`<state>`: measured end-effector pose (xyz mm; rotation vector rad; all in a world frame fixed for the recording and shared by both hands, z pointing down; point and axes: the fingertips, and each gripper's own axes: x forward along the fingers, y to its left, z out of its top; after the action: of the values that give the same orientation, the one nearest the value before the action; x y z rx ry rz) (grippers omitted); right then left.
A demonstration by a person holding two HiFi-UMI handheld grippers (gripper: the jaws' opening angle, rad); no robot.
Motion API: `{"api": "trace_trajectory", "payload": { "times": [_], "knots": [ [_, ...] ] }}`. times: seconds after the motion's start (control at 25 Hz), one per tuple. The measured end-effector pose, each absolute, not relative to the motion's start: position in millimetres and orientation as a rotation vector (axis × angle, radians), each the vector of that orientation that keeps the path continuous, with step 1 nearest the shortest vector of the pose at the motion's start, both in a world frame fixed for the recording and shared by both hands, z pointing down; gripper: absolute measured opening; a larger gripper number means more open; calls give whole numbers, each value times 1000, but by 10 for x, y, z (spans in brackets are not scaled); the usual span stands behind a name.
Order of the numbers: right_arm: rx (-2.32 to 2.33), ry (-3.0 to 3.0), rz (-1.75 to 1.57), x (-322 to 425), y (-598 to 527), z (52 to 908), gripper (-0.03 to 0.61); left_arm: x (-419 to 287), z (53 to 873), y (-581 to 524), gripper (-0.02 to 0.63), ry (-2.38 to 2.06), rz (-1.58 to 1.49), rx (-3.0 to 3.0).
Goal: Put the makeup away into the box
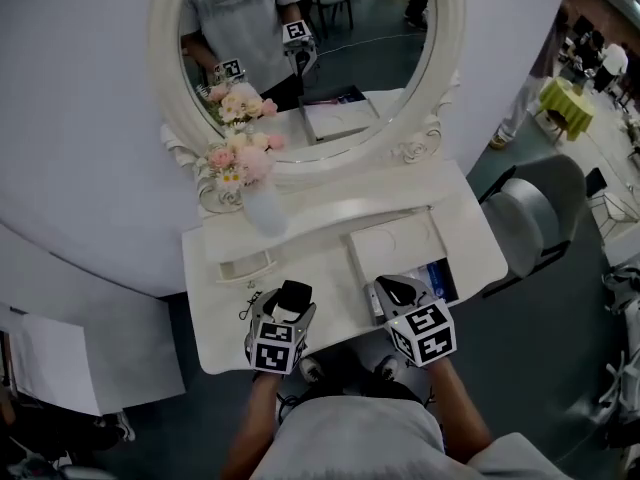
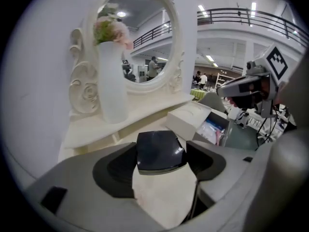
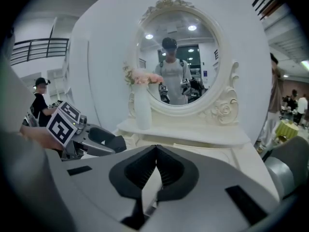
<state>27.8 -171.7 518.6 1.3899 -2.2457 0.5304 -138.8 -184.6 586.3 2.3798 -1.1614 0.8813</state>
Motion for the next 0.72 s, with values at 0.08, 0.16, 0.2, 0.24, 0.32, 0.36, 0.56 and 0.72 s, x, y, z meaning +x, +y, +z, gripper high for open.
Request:
{"api": "trace_trajectory", "payload": {
  "times": [0.08,0.16,0.2,0.24,0.32,0.36,0.56,0.72],
  "knots": [
    [1439,-2223,541,544,-1652,5169,2,-1031,5811,-1860,328,-1098,886,2439],
    [1477,-2202,559,797,-1578,5166,2,-680,5755,-1858,329,-1030,888,2493],
    [1495,-2192,569,919,-1539,5171,2,-514,5738,-1855,328,-998,890,2518],
    [1514,-2179,578,1042,-1500,5176,2,-352,5730,-1850,329,-968,894,2543],
    [1559,-2150,590,1292,-1423,5177,2,-25,5718,-1833,329,-897,907,2593],
    [1584,-2136,595,1416,-1387,5173,2,145,5713,-1816,330,-854,916,2615],
    [1686,-2069,639,1973,-1187,5211,2,913,5814,-1692,330,-639,1011,2693],
    [1719,-2033,679,2313,-1052,5320,2,1368,5989,-1620,330,-534,1059,2689]
  ]
}}
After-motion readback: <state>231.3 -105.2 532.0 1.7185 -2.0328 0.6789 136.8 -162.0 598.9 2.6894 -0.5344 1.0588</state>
